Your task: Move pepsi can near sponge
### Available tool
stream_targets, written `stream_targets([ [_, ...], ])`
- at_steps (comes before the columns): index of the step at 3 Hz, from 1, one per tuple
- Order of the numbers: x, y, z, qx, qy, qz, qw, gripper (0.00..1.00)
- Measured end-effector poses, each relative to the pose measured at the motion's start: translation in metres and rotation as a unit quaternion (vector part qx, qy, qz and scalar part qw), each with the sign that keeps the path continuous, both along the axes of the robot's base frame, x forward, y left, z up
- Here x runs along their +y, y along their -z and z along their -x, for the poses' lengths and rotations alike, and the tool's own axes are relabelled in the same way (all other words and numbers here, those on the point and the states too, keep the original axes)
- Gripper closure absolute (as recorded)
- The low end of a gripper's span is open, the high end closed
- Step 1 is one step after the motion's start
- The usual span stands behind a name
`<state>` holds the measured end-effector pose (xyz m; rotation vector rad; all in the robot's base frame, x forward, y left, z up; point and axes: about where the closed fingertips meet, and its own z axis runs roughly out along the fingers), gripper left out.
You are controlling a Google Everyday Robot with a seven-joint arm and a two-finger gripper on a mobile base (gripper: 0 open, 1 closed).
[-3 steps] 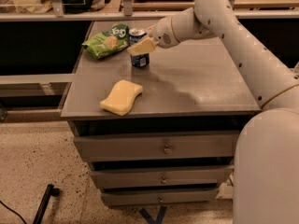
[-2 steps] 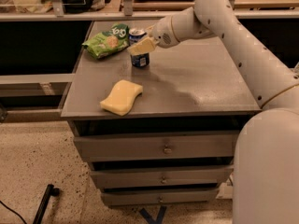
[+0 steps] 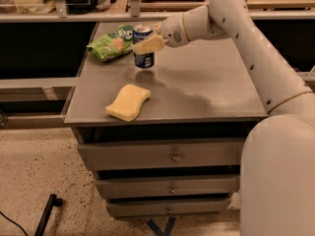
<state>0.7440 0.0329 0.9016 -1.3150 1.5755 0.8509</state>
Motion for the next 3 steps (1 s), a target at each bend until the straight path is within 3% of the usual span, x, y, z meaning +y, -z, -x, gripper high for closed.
stream_targets([
  [2,-0.002,0.002,0.018,0.004,-0.032,-0.002,0.9995,1.00],
  [3,-0.005,0.011,0.028,0.015,-0.042,0.004,0.9990,0.82],
])
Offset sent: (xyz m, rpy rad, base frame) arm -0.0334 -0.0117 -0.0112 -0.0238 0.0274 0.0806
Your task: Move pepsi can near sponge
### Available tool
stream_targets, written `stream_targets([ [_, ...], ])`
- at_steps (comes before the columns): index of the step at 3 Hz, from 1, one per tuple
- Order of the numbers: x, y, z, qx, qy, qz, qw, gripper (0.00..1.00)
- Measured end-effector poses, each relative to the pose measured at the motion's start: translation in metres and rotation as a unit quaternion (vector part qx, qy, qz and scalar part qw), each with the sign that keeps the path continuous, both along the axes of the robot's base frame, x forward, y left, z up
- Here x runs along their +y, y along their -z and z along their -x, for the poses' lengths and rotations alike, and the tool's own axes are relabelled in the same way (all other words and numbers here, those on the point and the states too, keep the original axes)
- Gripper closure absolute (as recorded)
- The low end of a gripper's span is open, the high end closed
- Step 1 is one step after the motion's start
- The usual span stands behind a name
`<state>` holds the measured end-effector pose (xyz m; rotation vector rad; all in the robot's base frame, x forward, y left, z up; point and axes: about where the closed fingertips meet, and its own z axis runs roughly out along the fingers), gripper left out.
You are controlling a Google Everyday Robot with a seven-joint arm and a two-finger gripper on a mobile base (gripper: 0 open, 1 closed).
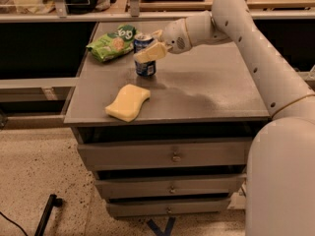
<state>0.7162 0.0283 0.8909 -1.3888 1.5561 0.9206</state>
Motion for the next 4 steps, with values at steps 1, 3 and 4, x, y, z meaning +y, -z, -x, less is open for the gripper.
stream_targets([
  [1,0.0019,0.0055,0.0107,0.009,-0.015,-0.002,0.9999,0.58],
  [3,0.0068,0.0092,0.0205,0.012,-0.043,0.004,0.9990,0.12],
  [4,0.0091,0.0077,0.0188,-0.003,-0.059,0.003,0.9982,0.00],
])
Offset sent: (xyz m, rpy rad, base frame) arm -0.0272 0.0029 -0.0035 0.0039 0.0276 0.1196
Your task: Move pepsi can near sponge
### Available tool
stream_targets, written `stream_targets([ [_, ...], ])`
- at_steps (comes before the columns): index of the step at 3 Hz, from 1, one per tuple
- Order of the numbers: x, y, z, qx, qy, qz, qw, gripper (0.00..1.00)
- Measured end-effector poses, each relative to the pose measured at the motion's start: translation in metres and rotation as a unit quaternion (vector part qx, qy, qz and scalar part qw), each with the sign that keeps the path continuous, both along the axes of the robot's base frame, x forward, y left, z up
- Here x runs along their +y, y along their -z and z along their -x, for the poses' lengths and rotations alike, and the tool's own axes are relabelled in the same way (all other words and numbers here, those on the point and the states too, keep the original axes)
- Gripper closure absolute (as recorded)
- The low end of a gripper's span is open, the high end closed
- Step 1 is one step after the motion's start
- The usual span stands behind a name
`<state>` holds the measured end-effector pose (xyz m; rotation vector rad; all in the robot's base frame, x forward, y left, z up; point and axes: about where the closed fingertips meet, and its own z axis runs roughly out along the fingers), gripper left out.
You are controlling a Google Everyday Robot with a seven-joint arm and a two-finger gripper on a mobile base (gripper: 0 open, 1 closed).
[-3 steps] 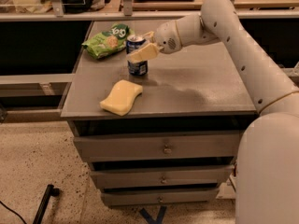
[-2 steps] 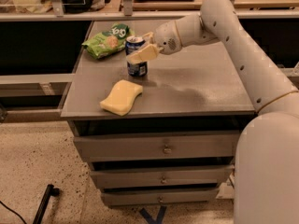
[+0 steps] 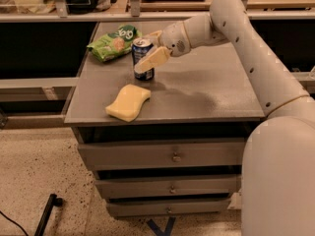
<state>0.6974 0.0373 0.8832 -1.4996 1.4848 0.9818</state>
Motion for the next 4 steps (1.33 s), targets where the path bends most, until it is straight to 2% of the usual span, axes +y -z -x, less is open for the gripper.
stream_targets([
  [1,-0.002,-0.003,0.004,-0.013,-0.015,0.007,0.9998,0.00],
  [2,-0.013,-0.011,0.010,-0.028,-0.019,0.028,0.9990,0.00],
  [3,-0.030,-0.018,0.014,-0.038,0.002,0.046,0.9982,0.00],
  [4,-0.051,-0.018,0.013,-0.030,0.065,0.058,0.9957,0.00],
])
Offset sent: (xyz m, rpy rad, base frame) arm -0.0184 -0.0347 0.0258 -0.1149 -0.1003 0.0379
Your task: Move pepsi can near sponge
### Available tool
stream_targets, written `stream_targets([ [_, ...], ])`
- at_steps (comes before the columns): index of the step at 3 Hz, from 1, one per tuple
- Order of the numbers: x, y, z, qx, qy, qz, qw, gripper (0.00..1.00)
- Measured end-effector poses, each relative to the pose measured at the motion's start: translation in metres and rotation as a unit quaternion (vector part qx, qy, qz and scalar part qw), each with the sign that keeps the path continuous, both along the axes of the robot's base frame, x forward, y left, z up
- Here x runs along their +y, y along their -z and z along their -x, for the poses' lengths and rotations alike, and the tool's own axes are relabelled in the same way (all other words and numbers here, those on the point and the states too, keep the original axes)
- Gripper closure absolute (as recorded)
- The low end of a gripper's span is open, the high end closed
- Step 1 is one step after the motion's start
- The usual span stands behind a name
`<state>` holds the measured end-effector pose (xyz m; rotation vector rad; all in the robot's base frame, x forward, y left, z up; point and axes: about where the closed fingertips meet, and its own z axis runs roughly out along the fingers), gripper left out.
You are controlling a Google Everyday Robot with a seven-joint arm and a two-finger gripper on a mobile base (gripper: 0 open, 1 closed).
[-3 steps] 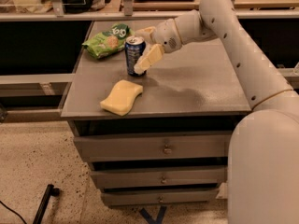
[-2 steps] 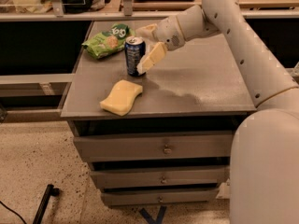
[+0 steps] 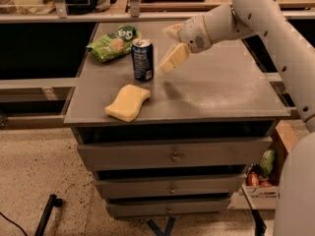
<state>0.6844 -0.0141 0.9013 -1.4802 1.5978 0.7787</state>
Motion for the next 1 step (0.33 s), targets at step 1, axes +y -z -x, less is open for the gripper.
stream_targets([
  [1,0.0041,0.0041,-0.0085,-0.003,0.017,-0.006,0.9998,0.00],
])
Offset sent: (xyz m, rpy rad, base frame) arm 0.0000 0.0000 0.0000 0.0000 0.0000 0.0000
